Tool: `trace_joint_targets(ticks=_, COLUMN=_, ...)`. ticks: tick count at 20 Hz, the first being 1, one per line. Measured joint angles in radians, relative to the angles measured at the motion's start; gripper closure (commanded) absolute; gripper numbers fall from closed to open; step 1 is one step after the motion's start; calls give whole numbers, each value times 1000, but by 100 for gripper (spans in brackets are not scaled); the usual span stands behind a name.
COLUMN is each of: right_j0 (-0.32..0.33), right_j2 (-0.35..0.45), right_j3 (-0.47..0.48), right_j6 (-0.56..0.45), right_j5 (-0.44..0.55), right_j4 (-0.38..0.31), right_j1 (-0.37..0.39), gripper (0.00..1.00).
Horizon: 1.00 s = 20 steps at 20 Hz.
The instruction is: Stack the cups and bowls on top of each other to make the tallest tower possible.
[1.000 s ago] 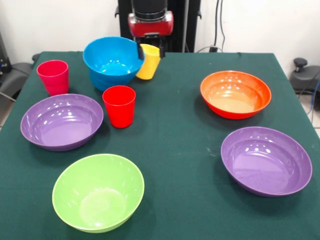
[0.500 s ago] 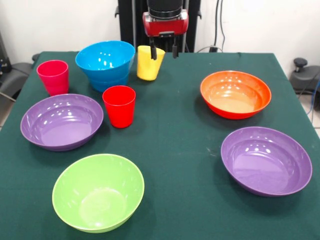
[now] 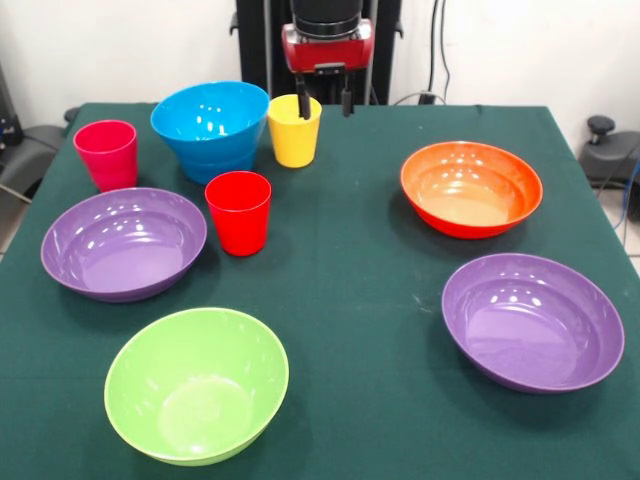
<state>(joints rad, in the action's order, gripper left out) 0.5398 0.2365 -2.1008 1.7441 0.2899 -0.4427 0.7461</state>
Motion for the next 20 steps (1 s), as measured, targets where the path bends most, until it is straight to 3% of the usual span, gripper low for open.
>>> trace_joint_targets(ticks=11, right_j0=-3, right_j2=-3, right_j3=0, right_j6=0, right_j5=0, right_j4=5, right_j1=0, gripper=0)
trace_joint_targets(ticks=20, right_j0=-67, right_j2=-46, right_j3=0, right_j6=1, right_j5=-22, right_j4=32, right_j1=0, gripper=0)
